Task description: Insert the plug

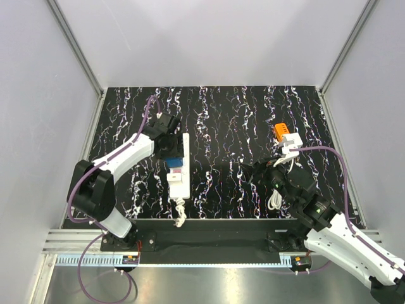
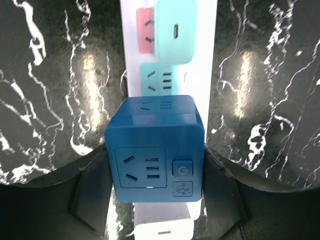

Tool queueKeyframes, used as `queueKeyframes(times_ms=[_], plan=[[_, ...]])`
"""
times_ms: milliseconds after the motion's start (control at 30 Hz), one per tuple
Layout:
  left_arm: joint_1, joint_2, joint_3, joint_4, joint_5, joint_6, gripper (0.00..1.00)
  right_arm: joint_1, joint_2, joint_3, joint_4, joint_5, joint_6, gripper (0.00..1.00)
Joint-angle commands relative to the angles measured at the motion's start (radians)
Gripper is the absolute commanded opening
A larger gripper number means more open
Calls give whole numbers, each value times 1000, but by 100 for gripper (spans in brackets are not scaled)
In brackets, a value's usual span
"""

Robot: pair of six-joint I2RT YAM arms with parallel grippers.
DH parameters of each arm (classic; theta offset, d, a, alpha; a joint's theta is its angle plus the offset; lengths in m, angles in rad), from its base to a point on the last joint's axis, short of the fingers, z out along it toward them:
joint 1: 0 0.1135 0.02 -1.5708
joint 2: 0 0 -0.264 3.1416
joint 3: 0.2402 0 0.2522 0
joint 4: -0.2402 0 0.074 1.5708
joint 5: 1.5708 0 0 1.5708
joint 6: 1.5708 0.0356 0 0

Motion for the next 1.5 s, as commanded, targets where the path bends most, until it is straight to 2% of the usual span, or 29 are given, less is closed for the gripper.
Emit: queueKeyframes(times_ms=[0, 167, 500, 800, 1200, 1467], plan=[[-2, -9, 60, -85, -13, 30, 0, 4, 11, 20, 6, 14, -14, 100], [4, 11, 117, -136, 3, 47, 0, 4, 18, 22, 6, 11, -16, 100], [8, 83, 169, -139, 66, 68, 0, 5, 15, 20, 10, 19, -20, 100], [10, 120, 169, -139, 45, 70, 0, 5, 4, 19, 10, 22, -23, 100], [19, 85, 114, -139, 63, 72, 0, 5, 1, 17, 10, 20, -22, 100], [34, 151, 147, -133, 95, 105, 0, 5, -5, 14, 10, 23, -22, 100]])
